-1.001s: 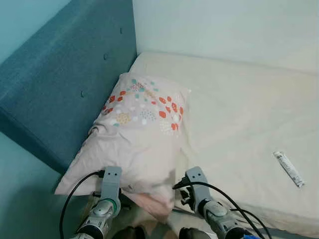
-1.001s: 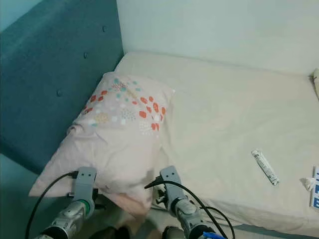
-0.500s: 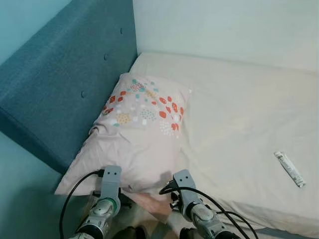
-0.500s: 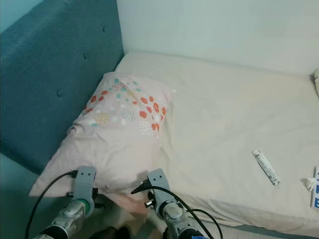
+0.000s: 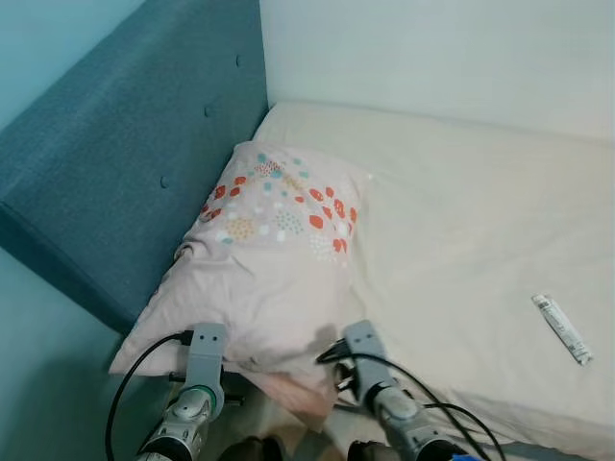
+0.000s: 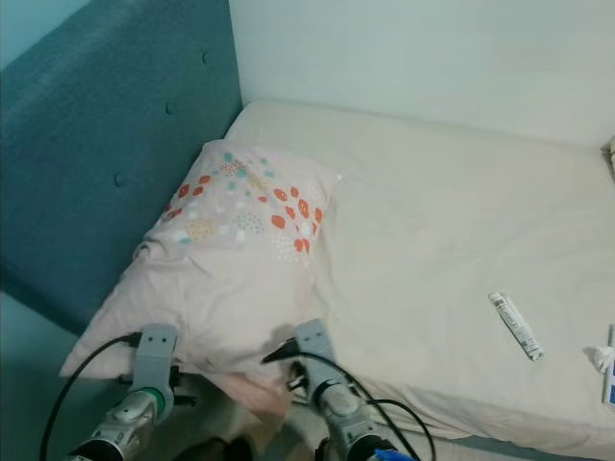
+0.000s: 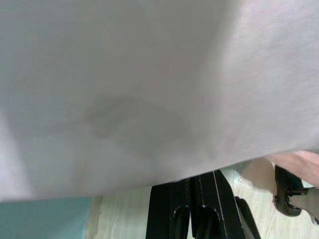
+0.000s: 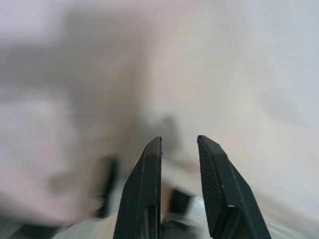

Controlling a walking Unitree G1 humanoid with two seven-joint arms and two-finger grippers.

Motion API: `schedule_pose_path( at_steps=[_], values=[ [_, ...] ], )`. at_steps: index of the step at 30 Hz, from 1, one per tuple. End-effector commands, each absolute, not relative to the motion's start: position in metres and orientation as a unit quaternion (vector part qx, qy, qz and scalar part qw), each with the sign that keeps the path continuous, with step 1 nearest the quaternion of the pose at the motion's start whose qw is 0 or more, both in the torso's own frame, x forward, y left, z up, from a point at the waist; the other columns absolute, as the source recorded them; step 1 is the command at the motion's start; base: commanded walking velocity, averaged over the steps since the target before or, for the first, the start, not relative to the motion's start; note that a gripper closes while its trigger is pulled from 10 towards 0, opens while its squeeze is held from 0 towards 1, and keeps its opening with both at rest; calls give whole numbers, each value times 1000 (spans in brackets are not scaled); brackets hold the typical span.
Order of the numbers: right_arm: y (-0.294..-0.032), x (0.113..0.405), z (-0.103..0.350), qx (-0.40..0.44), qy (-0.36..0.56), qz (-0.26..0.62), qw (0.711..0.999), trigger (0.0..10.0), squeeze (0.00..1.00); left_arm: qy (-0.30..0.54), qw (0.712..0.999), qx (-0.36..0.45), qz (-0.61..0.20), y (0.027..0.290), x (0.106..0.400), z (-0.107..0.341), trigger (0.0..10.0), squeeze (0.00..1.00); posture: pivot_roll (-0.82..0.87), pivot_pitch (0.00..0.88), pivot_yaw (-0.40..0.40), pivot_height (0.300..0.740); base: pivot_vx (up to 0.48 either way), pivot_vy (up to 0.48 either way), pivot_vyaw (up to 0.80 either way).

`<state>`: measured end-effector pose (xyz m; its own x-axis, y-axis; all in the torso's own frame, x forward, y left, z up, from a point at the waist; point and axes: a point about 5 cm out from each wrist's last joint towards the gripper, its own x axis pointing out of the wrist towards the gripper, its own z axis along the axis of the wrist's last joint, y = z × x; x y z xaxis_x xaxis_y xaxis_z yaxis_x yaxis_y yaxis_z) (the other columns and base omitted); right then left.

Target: Clean up the room

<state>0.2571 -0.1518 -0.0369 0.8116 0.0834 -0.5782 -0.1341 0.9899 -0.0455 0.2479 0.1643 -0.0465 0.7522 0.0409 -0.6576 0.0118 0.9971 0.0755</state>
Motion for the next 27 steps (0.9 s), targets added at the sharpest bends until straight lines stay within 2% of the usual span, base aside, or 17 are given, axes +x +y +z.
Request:
schedule_pose_path(
  at_steps=[1, 3, 10, 14, 16, 17, 23, 27],
  values=[
    [-174, 255, -36, -29, 294, 9, 955, 10000, 0, 365, 930, 39, 8, 166, 241, -52, 10000, 0, 101, 82, 86, 740, 0, 0, 0],
    [-193, 260, -28, -57, 272, -27, 960, 10000, 0, 362, 931, 49, 3, 168, 243, -50, 10000, 0, 103, 81, 85, 740, 0, 0, 0],
    [-197, 275, -11, -55, 216, -58, 973, 10000, 0, 350, 935, 47, 19, 172, 244, -48, 10000, 0, 103, 81, 87, 740, 0, 0, 0],
    [-182, 284, -4, -11, 196, -21, 980, 10000, 0, 330, 942, 50, 25, 174, 249, -43, 10000, 0, 97, 79, 83, 740, 0, 0, 0],
    [-178, 285, -4, -8, 195, -5, 981, 10000, 0, 328, 943, 50, 23, 174, 250, -42, 10000, 0, 97, 79, 83, 740, 0, 0, 0],
    [-167, 284, -7, -26, 204, 37, 978, 10000, 0, 324, 945, 46, 12, 172, 252, -41, 10000, 0, 95, 79, 83, 740, 0, 0, 0],
    [-165, 282, -9, -30, 211, 49, 976, 10000, 0, 315, 948, 49, -11, 173, 249, -42, 10000, 0, 97, 77, 84, 740, 0, 0, 0],
    [-159, 282, -11, -24, 222, 70, 972, 10000, 0, 279, 954, 92, -60, 186, 242, -40, 10000, 0, 94, 61, 107, 740, 0, 0, 0]
  ],
)
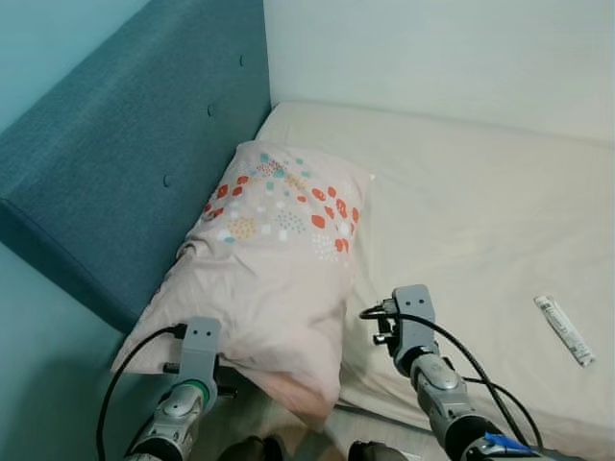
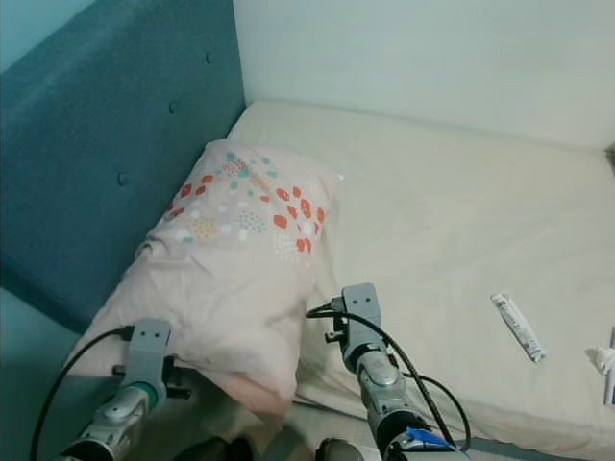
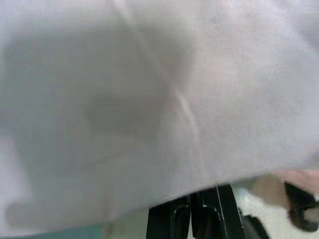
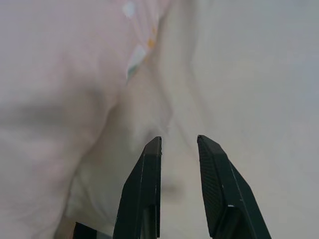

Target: Clean up the room

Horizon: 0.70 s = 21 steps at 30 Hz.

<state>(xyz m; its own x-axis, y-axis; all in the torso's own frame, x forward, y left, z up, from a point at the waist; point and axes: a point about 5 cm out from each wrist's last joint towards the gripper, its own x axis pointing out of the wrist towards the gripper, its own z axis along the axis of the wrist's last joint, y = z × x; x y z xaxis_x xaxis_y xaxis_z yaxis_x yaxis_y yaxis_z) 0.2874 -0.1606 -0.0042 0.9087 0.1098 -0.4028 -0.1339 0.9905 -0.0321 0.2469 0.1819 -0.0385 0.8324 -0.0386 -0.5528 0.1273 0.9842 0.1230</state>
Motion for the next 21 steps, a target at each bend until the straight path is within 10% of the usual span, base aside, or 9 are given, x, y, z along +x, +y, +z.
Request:
schedule_pose_path(
  at_steps=[1, 5, 13, 21],
  values=[
    [-159, 282, -11, -24, 222, 70, 972, 10000, 0, 279, 954, 92, -60, 186, 242, -40, 10000, 0, 94, 61, 107, 740, 0, 0, 0],
    [-151, 291, 7, -13, 148, 119, 982, 10000, 0, 184, 968, 103, -137, 206, 241, -20, 10000, 0, 91, 59, 106, 740, 0, 0, 0],
    [-172, 309, 46, -23, 27, 68, 997, 10000, 0, 47, 994, 85, -43, 218, 286, 34, 10000, 0, 67, 58, 94, 740, 0, 0, 0],
    [-173, 317, 64, 0, -21, 29, 999, 10000, 0, -6, 997, 14, -80, 167, 318, 65, 10000, 0, 58, 69, 69, 740, 0, 0, 0]
  ],
)
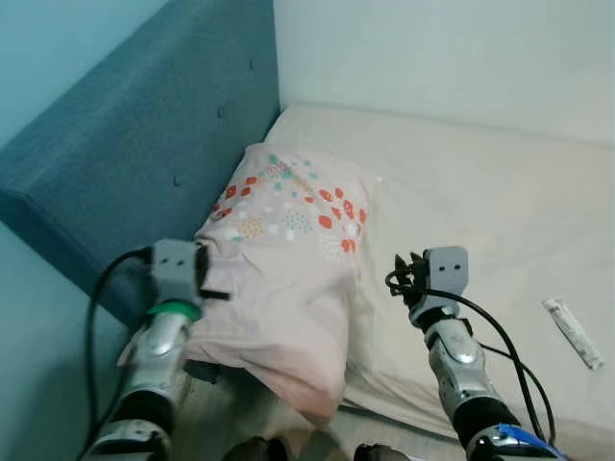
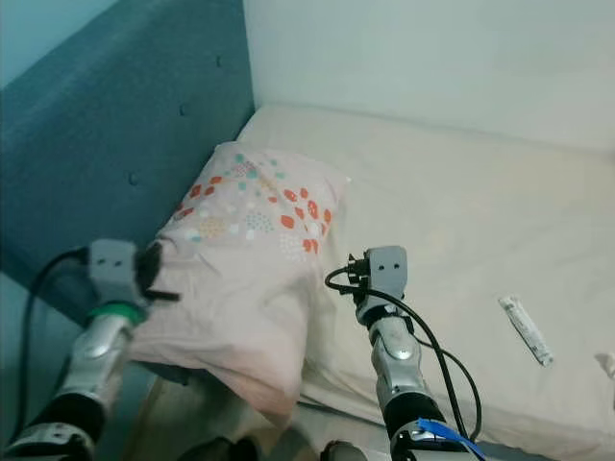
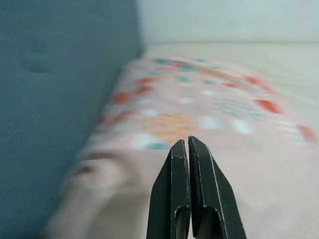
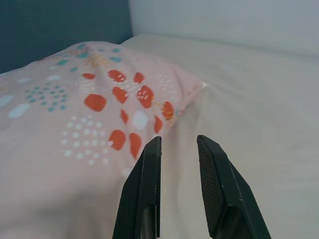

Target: Clean up the room

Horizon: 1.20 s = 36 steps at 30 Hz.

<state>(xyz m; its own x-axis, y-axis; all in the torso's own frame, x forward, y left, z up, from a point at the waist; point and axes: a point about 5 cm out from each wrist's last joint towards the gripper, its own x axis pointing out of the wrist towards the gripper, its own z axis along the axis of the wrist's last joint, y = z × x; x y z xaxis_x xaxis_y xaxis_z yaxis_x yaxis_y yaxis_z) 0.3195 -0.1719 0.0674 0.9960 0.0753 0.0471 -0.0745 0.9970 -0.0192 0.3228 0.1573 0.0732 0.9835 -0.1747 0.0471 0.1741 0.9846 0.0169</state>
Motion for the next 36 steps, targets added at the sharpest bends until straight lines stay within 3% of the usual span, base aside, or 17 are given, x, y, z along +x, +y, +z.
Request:
schedule_pose_path(
  at_steps=[1, 3, 6, 10, 12, 18, 25, 32, 36],
  values=[
    [-171, 318, 66, 1, -26, 30, 999, 10000, 0, -12, 996, 2, -92, 156, 321, 70, 10000, 0, 55, 74, 70, 740, 0, 0, 0],
    [-167, 319, 70, -2, -32, 30, 999, 10000, 0, -21, 993, -2, -115, 137, 324, 78, 10000, 0, 57, 82, 80, 740, 0, 0, 0],
    [-165, 320, 71, 6, -36, 25, 999, 10000, 0, -27, 993, 2, -118, 130, 326, 83, 10000, 0, 52, 84, 73, 740, 0, 0, 0],
    [-164, 319, 71, 10, -33, 15, 999, 10000, 0, -12, 998, -41, -47, 137, 334, 86, 10000, 0, 51, 91, 69, 740, 0, 0, 0],
    [-165, 317, 68, 7, -24, 6, 1000, 10000, 0, 8, 999, -24, -31, 143, 335, 83, 10000, 0, 52, 97, 67, 740, 0, 0, 0],
    [-163, 313, 58, 16, 4, -19, 1000, 10000, 0, 39, 997, 22, -56, 146, 328, 71, 10000, 0, 59, 101, 79, 740, 0, 0, 0],
    [-164, 313, 58, 0, 4, -18, 1000, 10000, 0, 31, 998, 3, -59, 138, 324, 69, 10000, 0, 67, 89, 61, 740, 0, 0, 0],
    [-155, 306, 34, -41, 85, 25, 995, 10000, 0, 126, 990, 20, -58, 141, 305, 30, 10000, 0, 52, 104, 72, 740, 0, 0, 0],
    [-155, 304, 27, -15, 114, 19, 993, 10000, 0, 177, 980, 24, -91, 126, 291, 10, 10000, 0, 58, 87, 64, 740, 0, 0, 0]
  ],
)
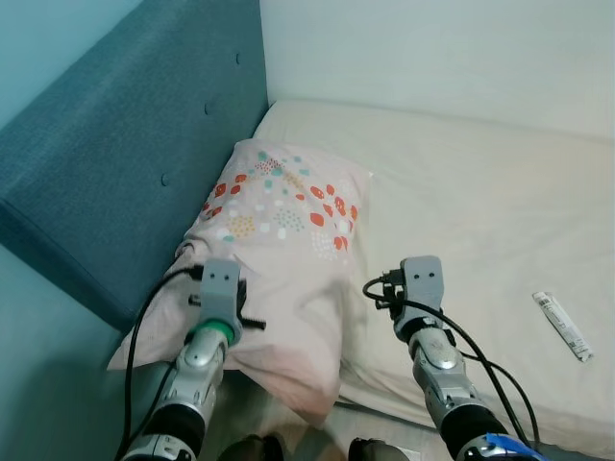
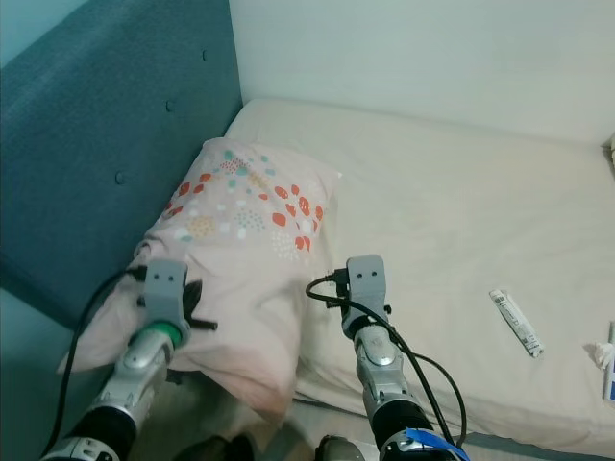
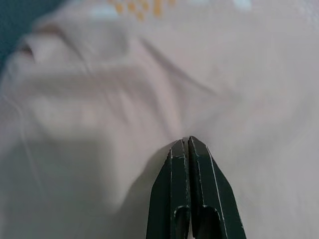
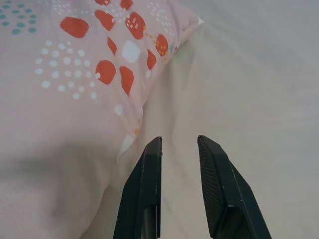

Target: Clean up the room

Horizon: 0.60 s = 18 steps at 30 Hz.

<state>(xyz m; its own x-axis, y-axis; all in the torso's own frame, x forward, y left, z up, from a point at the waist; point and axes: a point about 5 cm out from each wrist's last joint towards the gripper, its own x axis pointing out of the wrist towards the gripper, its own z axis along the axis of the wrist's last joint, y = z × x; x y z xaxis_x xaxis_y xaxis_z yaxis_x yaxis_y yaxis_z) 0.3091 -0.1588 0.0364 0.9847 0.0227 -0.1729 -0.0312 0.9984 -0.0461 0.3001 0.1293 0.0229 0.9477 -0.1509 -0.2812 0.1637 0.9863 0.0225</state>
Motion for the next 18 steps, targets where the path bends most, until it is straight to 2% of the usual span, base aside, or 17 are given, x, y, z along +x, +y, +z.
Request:
schedule_pose_path(
  at_steps=[1, 3, 5, 7, 9, 11, 18],
  values=[
    [-153, 303, 24, -17, 126, 26, 992, 10000, 0, 199, 976, 23, -90, 125, 288, 4, 10000, 0, 55, 89, 67, 740, 0, 0, 0],
    [-151, 303, 22, -19, 133, 30, 990, 10000, 0, 213, 973, 21, -88, 126, 286, 1, 10000, 0, 55, 89, 67, 740, 0, 0, 0],
    [-149, 292, -2, -39, 232, 53, 970, 10000, 0, 271, 960, 5, -72, 128, 276, -15, 10000, 0, 62, 105, 74, 740, 0, 0, 0],
    [-146, 279, -19, -61, 296, 88, 949, 10000, 0, 292, 953, -4, -79, 126, 274, -20, 10000, 0, 69, 104, 69, 740, 0, 0, 0],
    [-145, 277, -21, -65, 304, 95, 946, 10000, 0, 292, 953, -4, -83, 125, 274, -19, 10000, 0, 69, 104, 69, 740, 0, 0, 0],
    [-145, 284, -13, -58, 267, 90, 958, 10000, 0, 287, 952, 7, -106, 120, 275, -18, 10000, 0, 70, 91, 75, 740, 0, 0, 0],
    [-143, 284, -11, -59, 252, 100, 961, 10000, 0, 289, 952, 5, -103, 120, 275, -19, 10000, 0, 66, 82, 78, 740, 0, 0, 0]
  ],
)
